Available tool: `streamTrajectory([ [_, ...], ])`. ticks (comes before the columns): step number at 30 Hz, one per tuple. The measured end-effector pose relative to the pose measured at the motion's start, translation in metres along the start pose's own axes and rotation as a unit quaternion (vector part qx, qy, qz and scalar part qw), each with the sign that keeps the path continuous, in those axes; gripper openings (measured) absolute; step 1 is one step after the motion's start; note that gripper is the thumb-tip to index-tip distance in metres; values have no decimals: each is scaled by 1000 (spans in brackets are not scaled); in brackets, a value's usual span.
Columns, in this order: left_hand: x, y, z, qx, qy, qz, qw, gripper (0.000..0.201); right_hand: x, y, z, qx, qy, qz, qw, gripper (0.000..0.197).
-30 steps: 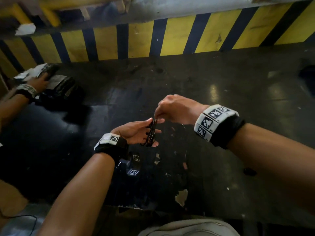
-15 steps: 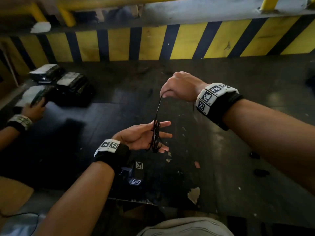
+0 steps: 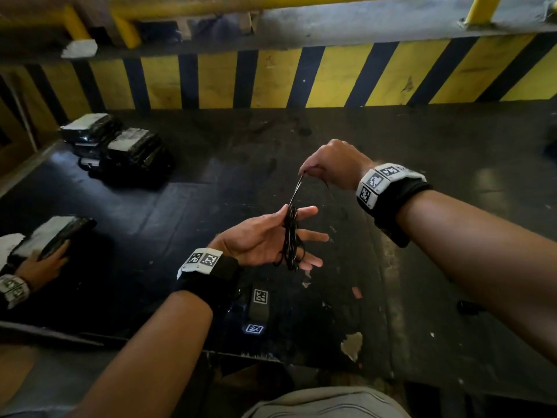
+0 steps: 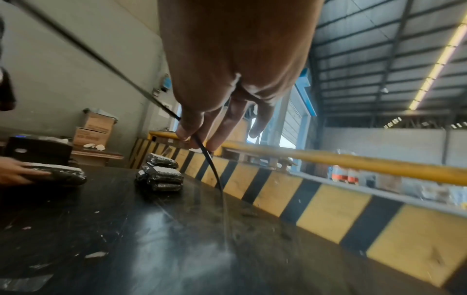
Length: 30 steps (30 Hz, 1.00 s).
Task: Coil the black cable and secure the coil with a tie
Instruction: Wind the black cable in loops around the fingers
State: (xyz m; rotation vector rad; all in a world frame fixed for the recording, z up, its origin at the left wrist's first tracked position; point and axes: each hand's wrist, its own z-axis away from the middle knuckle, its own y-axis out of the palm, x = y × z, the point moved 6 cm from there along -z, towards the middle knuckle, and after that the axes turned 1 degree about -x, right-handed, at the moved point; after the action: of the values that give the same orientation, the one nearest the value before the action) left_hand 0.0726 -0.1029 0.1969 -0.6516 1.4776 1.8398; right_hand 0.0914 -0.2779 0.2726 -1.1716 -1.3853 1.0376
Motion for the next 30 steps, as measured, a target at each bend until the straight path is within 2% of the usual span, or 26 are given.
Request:
streamTrajectory([
  [5, -29, 29, -6, 72, 38, -32, 996, 48, -11, 45, 34, -10, 43, -162, 986, 14],
  [8, -49, 37, -14, 77, 68, -53, 993, 48, 3, 79, 61, 12, 70, -244, 967, 19],
  [10, -62, 36, -22, 70, 76, -72, 992, 50, 12, 99, 72, -5, 56, -256, 965, 23],
  [12, -72, 33, -30, 55, 82, -87, 991, 50, 23, 112, 81, 0, 42, -261, 964, 16],
  [16, -81, 14, -43, 20, 74, -90, 993, 51, 43, 115, 93, 4, 7, -269, 963, 18],
  [24, -79, -41, -47, -116, 64, -106, 985, 48, 51, 92, 104, -13, -44, -233, 971, 22],
  [30, -52, -72, -46, -189, -8, -105, 976, 48, 49, 68, 103, -2, -74, -124, 990, 24],
])
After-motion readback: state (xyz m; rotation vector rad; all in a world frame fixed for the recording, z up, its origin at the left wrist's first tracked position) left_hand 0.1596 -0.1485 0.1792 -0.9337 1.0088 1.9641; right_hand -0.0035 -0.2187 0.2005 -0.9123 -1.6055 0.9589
